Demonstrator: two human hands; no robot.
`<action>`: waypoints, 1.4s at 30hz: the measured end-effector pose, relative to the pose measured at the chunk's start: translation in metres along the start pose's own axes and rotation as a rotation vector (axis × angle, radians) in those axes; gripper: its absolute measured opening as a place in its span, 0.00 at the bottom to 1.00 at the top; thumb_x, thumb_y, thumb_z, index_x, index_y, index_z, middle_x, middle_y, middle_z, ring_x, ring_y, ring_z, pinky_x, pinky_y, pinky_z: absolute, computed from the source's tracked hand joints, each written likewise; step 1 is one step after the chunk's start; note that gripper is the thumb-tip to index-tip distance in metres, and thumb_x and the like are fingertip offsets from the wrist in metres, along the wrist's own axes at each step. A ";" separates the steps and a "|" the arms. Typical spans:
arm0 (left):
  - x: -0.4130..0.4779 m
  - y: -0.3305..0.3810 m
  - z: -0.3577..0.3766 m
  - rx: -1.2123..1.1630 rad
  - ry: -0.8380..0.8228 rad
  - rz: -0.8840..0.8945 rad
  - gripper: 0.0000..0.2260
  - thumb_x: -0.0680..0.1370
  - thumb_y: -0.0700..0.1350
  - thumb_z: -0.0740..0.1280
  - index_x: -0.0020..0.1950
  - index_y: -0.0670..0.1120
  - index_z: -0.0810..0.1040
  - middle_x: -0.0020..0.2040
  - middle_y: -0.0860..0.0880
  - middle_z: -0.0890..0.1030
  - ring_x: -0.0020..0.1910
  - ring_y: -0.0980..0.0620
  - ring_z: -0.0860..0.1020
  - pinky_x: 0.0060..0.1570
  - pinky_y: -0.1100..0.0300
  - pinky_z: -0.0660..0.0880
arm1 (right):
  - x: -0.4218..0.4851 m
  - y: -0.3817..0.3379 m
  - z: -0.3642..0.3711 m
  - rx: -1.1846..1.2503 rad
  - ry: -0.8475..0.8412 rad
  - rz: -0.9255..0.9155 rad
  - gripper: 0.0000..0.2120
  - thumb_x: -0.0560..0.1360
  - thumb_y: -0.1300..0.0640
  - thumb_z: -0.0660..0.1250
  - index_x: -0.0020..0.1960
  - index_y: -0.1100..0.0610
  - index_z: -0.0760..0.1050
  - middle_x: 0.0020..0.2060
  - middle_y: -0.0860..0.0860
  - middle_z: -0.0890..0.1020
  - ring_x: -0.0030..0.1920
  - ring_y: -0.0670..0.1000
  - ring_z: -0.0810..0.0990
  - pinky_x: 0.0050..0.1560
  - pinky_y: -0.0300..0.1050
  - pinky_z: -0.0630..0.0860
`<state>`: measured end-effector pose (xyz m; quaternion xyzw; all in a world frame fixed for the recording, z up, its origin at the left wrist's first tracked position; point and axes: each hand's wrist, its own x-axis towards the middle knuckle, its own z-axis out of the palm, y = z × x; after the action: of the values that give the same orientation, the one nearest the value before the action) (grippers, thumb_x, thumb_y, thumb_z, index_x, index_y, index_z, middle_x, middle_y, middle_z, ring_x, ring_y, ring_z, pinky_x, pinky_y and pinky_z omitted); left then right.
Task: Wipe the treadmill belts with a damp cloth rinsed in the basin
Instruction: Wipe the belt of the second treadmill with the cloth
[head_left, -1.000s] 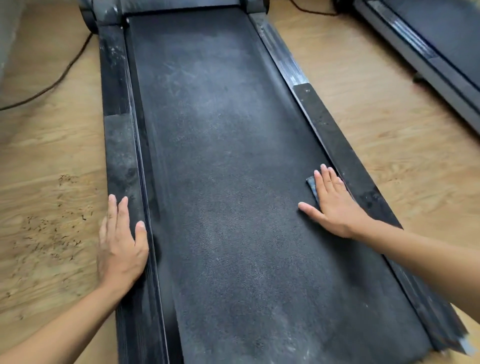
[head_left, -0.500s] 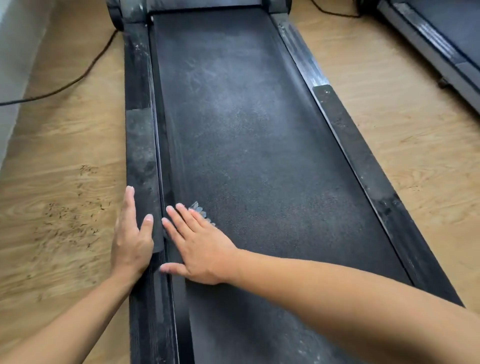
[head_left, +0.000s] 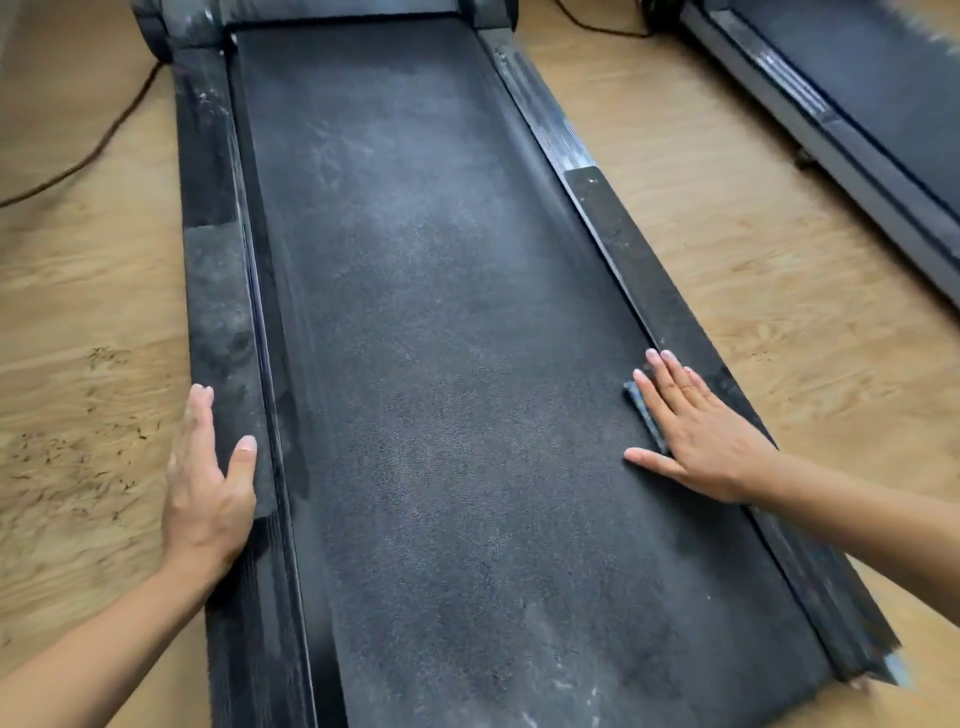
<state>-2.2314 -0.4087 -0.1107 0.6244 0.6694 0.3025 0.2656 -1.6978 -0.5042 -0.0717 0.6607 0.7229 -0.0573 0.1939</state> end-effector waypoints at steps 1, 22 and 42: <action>-0.001 0.001 0.000 0.003 -0.004 0.000 0.33 0.81 0.55 0.56 0.86 0.50 0.53 0.86 0.54 0.54 0.85 0.53 0.53 0.83 0.52 0.50 | -0.001 -0.002 0.002 0.029 0.001 0.004 0.54 0.76 0.20 0.33 0.84 0.61 0.37 0.82 0.59 0.32 0.82 0.55 0.29 0.83 0.54 0.39; -0.005 -0.003 0.001 -0.071 0.020 -0.025 0.29 0.85 0.51 0.52 0.87 0.51 0.52 0.85 0.56 0.55 0.84 0.58 0.54 0.83 0.55 0.50 | 0.045 -0.279 -0.044 0.113 0.201 -0.660 0.53 0.77 0.22 0.50 0.85 0.62 0.47 0.84 0.61 0.46 0.84 0.62 0.38 0.84 0.59 0.44; -0.005 0.005 0.001 -0.076 0.006 -0.049 0.33 0.83 0.56 0.55 0.86 0.53 0.49 0.86 0.54 0.55 0.84 0.56 0.54 0.81 0.55 0.51 | 0.013 -0.073 0.013 0.410 0.083 0.228 0.61 0.69 0.16 0.37 0.85 0.61 0.39 0.84 0.57 0.36 0.82 0.54 0.30 0.82 0.54 0.34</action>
<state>-2.2267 -0.4135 -0.1075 0.5965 0.6733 0.3230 0.2942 -1.7670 -0.5056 -0.1006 0.7653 0.6244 -0.1534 0.0310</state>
